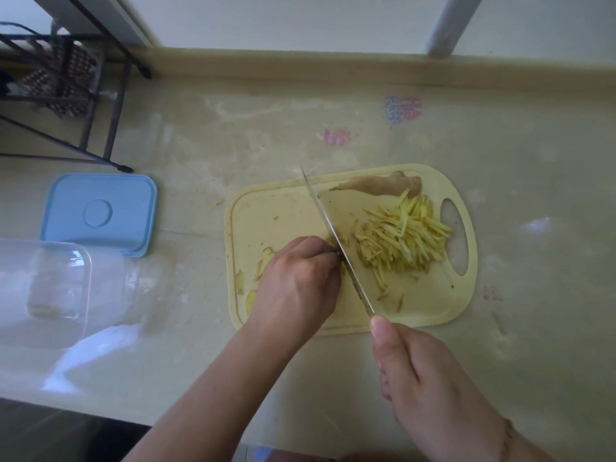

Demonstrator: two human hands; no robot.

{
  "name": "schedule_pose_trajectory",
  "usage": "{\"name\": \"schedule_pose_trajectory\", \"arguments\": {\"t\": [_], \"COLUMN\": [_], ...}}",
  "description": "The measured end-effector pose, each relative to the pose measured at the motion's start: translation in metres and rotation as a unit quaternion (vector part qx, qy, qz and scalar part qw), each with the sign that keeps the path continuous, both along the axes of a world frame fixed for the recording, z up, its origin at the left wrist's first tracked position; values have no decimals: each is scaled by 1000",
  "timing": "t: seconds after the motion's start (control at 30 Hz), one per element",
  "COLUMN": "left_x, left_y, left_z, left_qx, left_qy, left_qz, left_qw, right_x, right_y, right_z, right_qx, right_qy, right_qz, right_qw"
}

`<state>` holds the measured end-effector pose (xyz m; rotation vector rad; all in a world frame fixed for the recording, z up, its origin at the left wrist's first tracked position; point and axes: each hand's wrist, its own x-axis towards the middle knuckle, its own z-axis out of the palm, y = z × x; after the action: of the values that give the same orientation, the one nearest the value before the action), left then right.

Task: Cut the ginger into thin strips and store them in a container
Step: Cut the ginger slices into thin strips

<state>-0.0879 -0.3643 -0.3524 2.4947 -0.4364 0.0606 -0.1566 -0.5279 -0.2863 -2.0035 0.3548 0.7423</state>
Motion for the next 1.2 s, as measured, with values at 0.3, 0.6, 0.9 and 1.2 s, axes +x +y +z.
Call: {"name": "schedule_pose_trajectory", "arguments": {"t": [0.3, 0.6, 0.9, 1.2], "left_x": [0, 4, -1, -1], "left_y": [1, -1, -1, -6], "left_z": [-2, 1, -2, -3], "left_qx": [-18, -18, -36, -13], "left_qy": [14, 15, 21, 25], "left_qz": [2, 22, 21, 46], "left_qw": [1000, 999, 999, 999], "right_x": [2, -4, 0, -1], "right_y": [-2, -6, 5, 1], "right_z": [-14, -8, -19, -4], "right_qx": [33, 30, 29, 41], "right_qy": [3, 34, 4, 42], "right_qz": [-30, -20, -24, -20], "right_qw": [999, 999, 999, 998]}}
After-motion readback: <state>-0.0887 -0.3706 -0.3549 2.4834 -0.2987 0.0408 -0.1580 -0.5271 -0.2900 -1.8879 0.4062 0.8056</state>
